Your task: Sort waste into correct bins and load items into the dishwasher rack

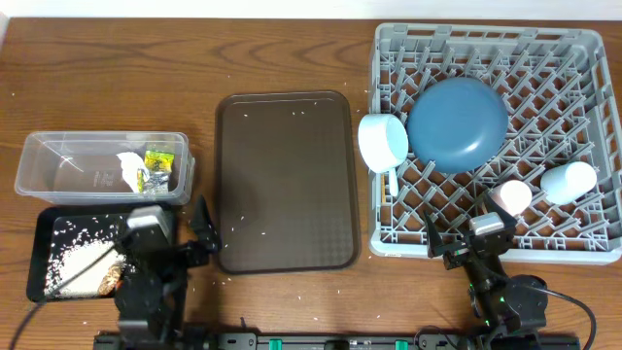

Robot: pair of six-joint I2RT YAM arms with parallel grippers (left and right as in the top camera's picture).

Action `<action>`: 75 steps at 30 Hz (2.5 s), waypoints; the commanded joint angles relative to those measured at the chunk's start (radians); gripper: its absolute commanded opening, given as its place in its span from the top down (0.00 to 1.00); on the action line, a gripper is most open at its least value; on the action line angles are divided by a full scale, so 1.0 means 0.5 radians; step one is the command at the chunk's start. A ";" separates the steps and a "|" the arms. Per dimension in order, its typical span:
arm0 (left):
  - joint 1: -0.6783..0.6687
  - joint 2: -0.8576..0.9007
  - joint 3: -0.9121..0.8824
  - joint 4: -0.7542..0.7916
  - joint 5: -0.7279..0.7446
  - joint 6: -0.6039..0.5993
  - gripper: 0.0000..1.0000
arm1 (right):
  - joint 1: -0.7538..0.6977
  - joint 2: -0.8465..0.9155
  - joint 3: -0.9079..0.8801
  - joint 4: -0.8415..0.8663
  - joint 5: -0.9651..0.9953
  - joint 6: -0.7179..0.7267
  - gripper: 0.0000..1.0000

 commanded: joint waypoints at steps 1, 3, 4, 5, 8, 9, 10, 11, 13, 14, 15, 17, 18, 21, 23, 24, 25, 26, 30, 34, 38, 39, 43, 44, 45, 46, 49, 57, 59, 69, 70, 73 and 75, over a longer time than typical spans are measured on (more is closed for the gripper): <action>-0.008 -0.127 -0.168 0.086 -0.002 0.042 0.02 | -0.011 -0.014 -0.012 -0.002 -0.015 -0.014 0.01; -0.010 -0.115 -0.263 0.201 0.000 0.040 0.02 | -0.011 -0.014 -0.012 -0.002 -0.015 -0.014 0.01; -0.010 -0.117 -0.320 0.277 -0.002 0.041 0.02 | -0.011 -0.014 -0.012 -0.002 -0.015 -0.014 0.01; -0.010 -0.123 -0.374 0.346 -0.002 0.041 0.02 | -0.011 -0.014 -0.012 -0.002 -0.015 -0.014 0.01; -0.010 -0.128 -0.555 0.568 -0.001 0.040 0.02 | -0.011 -0.014 -0.012 -0.002 -0.015 -0.014 0.01; -0.011 -0.128 -0.610 0.619 0.001 0.039 0.02 | -0.011 -0.014 -0.012 -0.002 -0.015 -0.014 0.01; -0.011 -0.127 -0.601 0.600 0.000 0.041 0.02 | -0.011 -0.013 -0.012 -0.002 -0.015 -0.014 0.01; -0.012 -0.129 -0.601 0.607 -0.002 0.041 0.02 | -0.011 -0.014 -0.012 -0.002 -0.015 -0.014 0.01; -0.012 -0.128 -0.601 0.608 -0.002 0.040 0.02 | -0.011 -0.013 -0.012 -0.002 -0.015 -0.014 0.01; -0.012 -0.128 -0.601 0.607 -0.002 0.040 0.02 | -0.011 -0.014 -0.012 -0.002 -0.015 -0.014 0.01; -0.012 -0.128 -0.601 0.607 -0.002 0.040 0.02 | -0.011 -0.014 -0.012 -0.002 -0.015 -0.014 0.01; -0.012 -0.128 -0.601 0.607 -0.002 0.040 0.02 | -0.011 -0.014 -0.012 -0.002 -0.015 -0.014 0.01; -0.012 -0.127 -0.601 0.607 -0.002 0.040 0.02 | -0.011 -0.014 -0.012 -0.002 -0.015 -0.014 0.01; -0.012 -0.124 -0.601 0.607 -0.002 0.040 0.02 | -0.011 -0.014 -0.012 -0.002 -0.015 -0.014 0.01; -0.012 -0.124 -0.601 0.607 -0.002 0.040 0.02 | -0.011 -0.013 -0.012 -0.002 -0.015 -0.014 0.01; -0.012 -0.124 -0.601 0.607 -0.002 0.040 0.02 | -0.011 -0.014 -0.012 -0.002 -0.015 -0.014 0.01; -0.012 -0.124 -0.601 0.607 -0.002 0.040 0.02 | -0.011 -0.014 -0.012 -0.002 -0.015 -0.014 0.01; -0.012 -0.124 -0.601 0.607 -0.002 0.040 0.02 | -0.011 -0.013 -0.012 -0.002 -0.015 -0.014 0.01; -0.012 -0.124 -0.601 0.607 -0.002 0.040 0.02 | -0.011 -0.013 -0.012 -0.002 -0.015 -0.014 0.01; -0.012 -0.124 -0.601 0.607 -0.002 0.040 0.02 | -0.011 -0.014 -0.012 -0.002 -0.015 -0.014 0.01; -0.012 -0.124 -0.601 0.607 -0.002 0.040 0.02 | -0.011 -0.014 -0.012 -0.002 -0.015 -0.014 0.01; -0.012 -0.124 -0.601 0.607 -0.002 0.040 0.02 | -0.011 -0.013 -0.012 -0.002 -0.015 -0.014 0.01; -0.012 -0.124 -0.601 0.607 -0.002 0.040 0.02 | -0.011 -0.014 -0.012 -0.002 -0.015 -0.014 0.01; -0.012 -0.124 -0.601 0.607 -0.002 0.040 0.02 | -0.011 -0.013 -0.012 -0.002 -0.015 -0.014 0.01; -0.012 -0.124 -0.601 0.607 -0.002 0.040 0.02 | -0.011 -0.013 -0.012 -0.002 -0.015 -0.014 0.01; -0.012 -0.124 -0.601 0.607 -0.002 0.040 0.02 | -0.011 -0.013 -0.012 -0.002 -0.015 -0.014 0.01; -0.012 -0.124 -0.601 0.607 -0.002 0.040 0.02 | -0.011 -0.013 -0.012 -0.002 -0.015 -0.014 0.01; -0.012 -0.124 -0.601 0.607 -0.002 0.040 0.02 | -0.011 -0.014 -0.012 -0.002 -0.015 -0.014 0.01; -0.012 -0.124 -0.601 0.607 -0.002 0.040 0.02 | -0.011 -0.013 -0.012 -0.002 -0.015 -0.014 0.01; -0.012 -0.124 -0.601 0.607 -0.002 0.040 0.02 | -0.011 -0.013 -0.012 -0.002 -0.015 -0.014 0.01; -0.012 -0.124 -0.601 0.607 -0.002 0.040 0.02 | -0.011 -0.014 -0.012 -0.002 -0.015 -0.014 0.01; -0.012 -0.124 -0.601 0.607 -0.002 0.040 0.02 | -0.011 -0.013 -0.012 -0.002 -0.015 -0.014 0.01; -0.012 -0.124 -0.601 0.607 -0.002 0.040 0.02 | -0.011 -0.013 -0.012 -0.002 -0.015 -0.014 0.02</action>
